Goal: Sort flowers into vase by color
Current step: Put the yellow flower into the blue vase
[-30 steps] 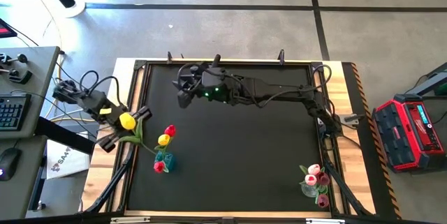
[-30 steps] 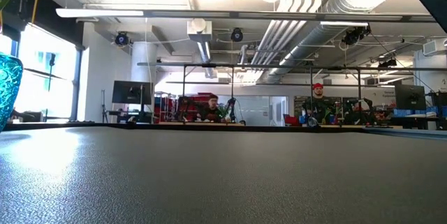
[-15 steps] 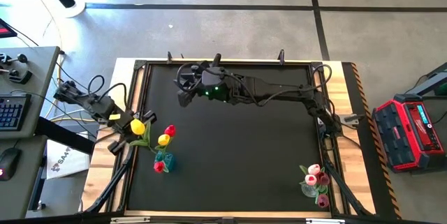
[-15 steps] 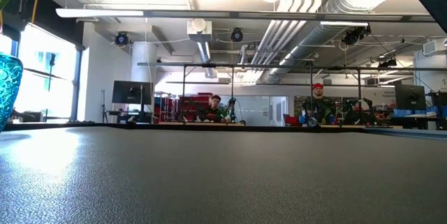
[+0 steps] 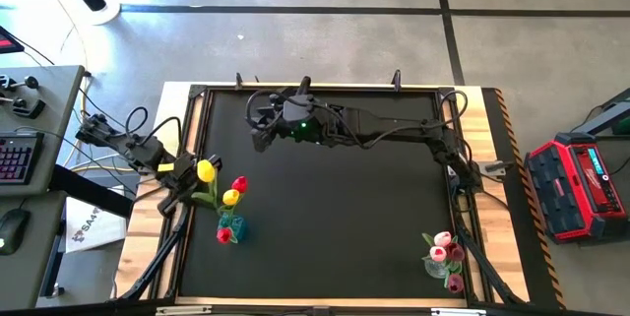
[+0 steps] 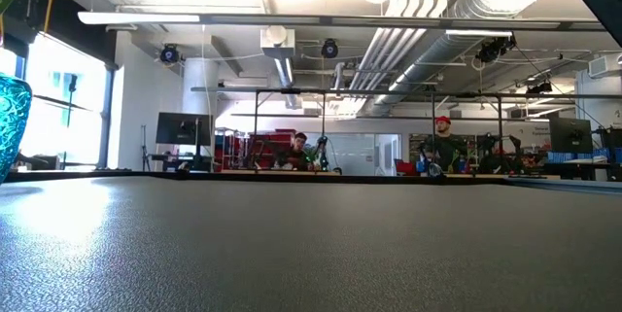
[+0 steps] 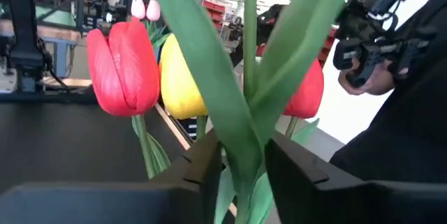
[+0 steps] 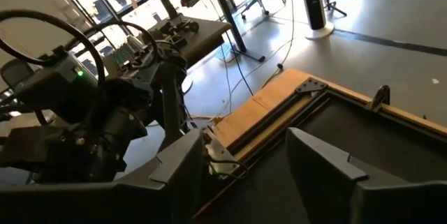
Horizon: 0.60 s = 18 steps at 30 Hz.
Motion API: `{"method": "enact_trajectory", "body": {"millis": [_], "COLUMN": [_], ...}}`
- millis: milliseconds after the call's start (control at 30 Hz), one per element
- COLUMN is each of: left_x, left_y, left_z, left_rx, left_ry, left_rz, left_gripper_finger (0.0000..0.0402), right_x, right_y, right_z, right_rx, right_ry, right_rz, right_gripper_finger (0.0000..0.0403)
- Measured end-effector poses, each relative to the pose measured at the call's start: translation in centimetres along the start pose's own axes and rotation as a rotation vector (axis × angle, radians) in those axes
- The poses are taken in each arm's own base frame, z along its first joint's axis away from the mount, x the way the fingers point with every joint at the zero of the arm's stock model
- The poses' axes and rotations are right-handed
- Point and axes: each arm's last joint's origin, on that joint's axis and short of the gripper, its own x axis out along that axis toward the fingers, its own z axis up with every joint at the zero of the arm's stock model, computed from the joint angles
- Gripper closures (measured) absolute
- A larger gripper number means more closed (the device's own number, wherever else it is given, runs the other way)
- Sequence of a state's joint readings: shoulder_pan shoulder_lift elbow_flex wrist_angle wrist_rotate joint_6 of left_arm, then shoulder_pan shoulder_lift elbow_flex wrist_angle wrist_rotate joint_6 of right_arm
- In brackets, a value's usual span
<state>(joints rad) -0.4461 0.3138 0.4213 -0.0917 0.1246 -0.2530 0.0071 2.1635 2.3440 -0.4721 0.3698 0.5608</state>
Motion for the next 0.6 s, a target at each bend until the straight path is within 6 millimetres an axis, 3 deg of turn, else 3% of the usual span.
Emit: {"method": "enact_trajectory", "body": {"millis": [300, 467, 600], "left_x": [0.0, -0.5, -1.5], "left_y": [0.0, -0.1, -0.4], "left_z": [-0.4, -0.1, 1.1], "left_rx": [-0.063, -0.052, 0.008], "left_ry": [0.042, 0.121, 0.182], "left_rz": [-0.011, 0.01, 0.061], "left_gripper_finger": [0.0216, 0.0192, 0.0186], "right_x": [-0.1, -0.8, -2.7], "right_y": [0.1, 0.5, 0.3], "right_z": [-0.4, -0.7, -0.6], "right_rx": [0.005, 0.01, 0.0], "right_ry": [0.034, 0.084, 0.168], "right_rz": [-0.007, 0.01, -0.035], "right_gripper_finger": [0.0203, 0.0204, 0.0215]}}
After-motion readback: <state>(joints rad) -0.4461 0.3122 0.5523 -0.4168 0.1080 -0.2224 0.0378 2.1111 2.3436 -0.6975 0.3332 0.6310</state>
